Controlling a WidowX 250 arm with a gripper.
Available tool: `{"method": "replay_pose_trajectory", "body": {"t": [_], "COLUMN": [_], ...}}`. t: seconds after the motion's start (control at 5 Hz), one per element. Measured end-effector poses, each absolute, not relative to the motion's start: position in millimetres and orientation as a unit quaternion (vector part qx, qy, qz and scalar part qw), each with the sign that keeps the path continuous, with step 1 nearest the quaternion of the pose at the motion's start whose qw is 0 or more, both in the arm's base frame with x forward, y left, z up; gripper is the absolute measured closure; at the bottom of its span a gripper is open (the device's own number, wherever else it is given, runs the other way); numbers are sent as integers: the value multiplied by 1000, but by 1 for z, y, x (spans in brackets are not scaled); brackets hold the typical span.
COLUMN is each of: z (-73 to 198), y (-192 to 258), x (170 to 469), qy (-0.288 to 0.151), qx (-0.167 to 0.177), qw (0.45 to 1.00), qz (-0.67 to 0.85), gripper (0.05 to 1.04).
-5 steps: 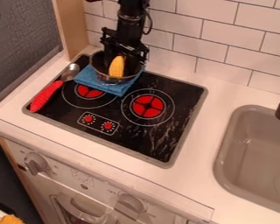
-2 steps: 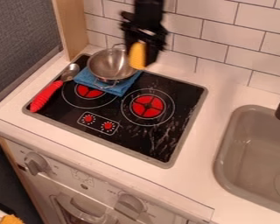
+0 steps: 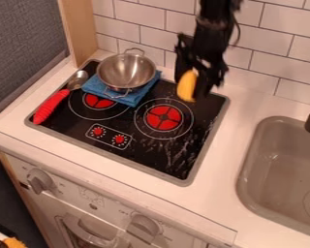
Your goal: Put the yellow item from the silver pot to the right side of the right burner
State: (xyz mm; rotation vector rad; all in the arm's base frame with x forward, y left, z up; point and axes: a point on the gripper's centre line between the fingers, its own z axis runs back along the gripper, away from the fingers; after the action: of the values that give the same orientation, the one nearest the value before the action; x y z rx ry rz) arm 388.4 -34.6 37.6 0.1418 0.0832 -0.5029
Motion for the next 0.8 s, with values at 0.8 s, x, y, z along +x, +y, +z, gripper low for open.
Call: {"method": "replay_pose_trajectory", "body": {"t": [0.8], "z": [40], "y": [-42], "x": [389], "qy": [59], "qx": [54], "qw": [964], "qz": [-255], "gripper": [78]}}
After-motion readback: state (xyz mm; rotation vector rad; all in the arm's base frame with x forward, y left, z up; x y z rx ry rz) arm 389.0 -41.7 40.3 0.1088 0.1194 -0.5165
